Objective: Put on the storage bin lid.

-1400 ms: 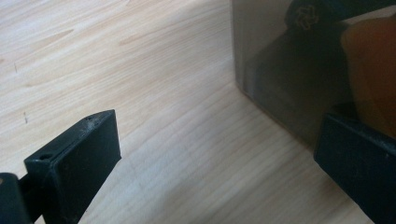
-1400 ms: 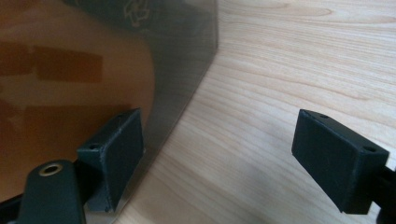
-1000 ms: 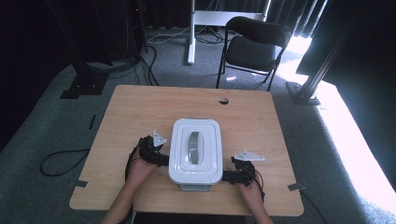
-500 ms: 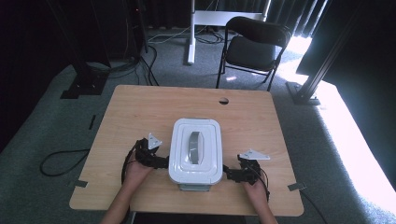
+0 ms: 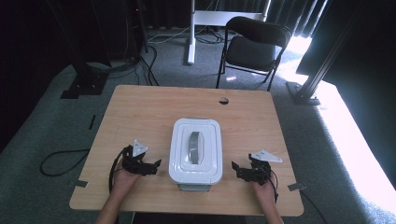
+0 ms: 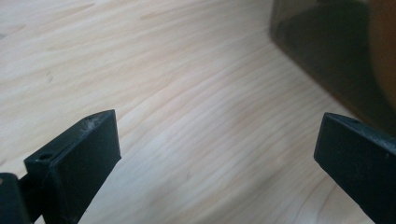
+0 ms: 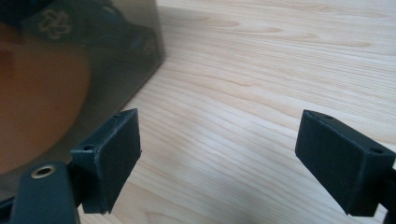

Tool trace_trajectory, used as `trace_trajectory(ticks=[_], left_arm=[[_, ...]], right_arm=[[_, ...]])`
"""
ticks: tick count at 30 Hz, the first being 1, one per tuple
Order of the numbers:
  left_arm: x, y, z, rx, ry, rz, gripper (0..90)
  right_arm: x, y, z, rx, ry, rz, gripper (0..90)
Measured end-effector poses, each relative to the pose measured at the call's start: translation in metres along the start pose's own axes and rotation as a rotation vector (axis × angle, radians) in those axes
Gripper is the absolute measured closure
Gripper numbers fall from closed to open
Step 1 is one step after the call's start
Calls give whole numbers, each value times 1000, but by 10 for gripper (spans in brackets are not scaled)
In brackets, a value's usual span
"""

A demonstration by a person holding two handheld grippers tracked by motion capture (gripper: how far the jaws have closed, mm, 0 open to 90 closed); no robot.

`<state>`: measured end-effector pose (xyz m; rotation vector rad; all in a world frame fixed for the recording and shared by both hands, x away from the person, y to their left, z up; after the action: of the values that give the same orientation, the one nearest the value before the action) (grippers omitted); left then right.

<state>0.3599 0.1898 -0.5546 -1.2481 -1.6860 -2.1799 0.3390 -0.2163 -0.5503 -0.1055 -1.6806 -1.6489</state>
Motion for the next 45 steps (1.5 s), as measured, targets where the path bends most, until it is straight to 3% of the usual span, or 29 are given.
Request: trace_trajectory(ticks=[14,24,30,35,38,43,45], left_arm=[[23,-33,18,64,52,9,8],[43,-49,35,113,101,-2,8],[50,-58,49,159,132,3,8],[53,-67,57,181,158,32,8],[56,-70,64,209,186,42,8],[59,-80,76,257,239,78,8],[59,-83,80,271,253,90,8]], right_arm=[[14,-5,-20,-43,-34,-29,133],[25,-14,-40,-72,-114,-29,130],[32,-17,-56,-84,-186,-29,129],[37,-22,-69,-110,-227,-21,129],[40,-24,-78,-119,-285,-8,128],[42,-28,-85,-162,-297,0,129],[40,-29,-87,-167,-327,17,129]])
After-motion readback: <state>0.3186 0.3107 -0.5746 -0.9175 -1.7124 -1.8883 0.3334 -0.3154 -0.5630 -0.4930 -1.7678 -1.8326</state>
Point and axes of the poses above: each handheld gripper's, and its own axes: x roughly backward along the jaws, y roughly out of its top, z roughly to its left, the point moved 5 cm from there along -x, roughly forward along the jaws
